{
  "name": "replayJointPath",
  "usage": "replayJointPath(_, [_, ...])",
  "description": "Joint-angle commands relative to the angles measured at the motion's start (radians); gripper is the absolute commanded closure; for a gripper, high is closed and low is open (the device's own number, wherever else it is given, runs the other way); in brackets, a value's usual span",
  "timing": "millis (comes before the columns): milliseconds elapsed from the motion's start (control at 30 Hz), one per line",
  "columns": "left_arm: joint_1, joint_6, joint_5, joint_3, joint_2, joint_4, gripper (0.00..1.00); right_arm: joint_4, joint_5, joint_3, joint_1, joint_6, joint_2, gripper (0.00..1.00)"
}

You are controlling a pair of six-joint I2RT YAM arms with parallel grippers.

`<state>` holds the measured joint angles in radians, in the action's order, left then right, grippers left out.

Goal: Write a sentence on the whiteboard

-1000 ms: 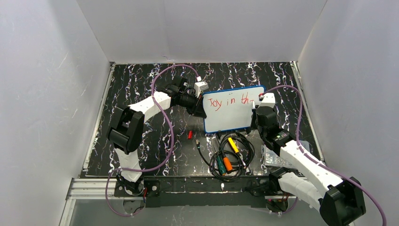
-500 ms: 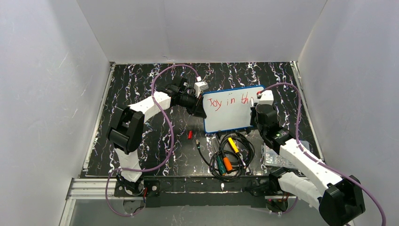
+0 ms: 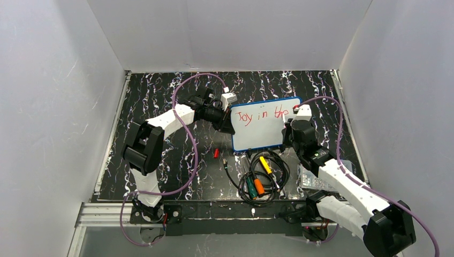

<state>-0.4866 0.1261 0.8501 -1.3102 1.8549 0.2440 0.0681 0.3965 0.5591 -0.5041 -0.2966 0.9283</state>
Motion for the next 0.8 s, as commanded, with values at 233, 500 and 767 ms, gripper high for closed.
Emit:
replayJointPath(233, [-0.001,0.026,-0.017,-0.029,-0.057,0.021,1.00,0.062,0.016,-0.024,0.002,-0.072,-0.012,0.99])
replayJointPath(500, [-0.001,0.026,-0.017,-0.030,-0.059,0.021,1.00,0.088,0.040,-0.024,0.003,-0.085,-0.022,0.99])
replayJointPath(767, [-0.001,0.026,-0.016,-0.029,-0.062,0.021,1.00,0.082,0.094,-0.007,0.003,-0.070,-0.025,0.99])
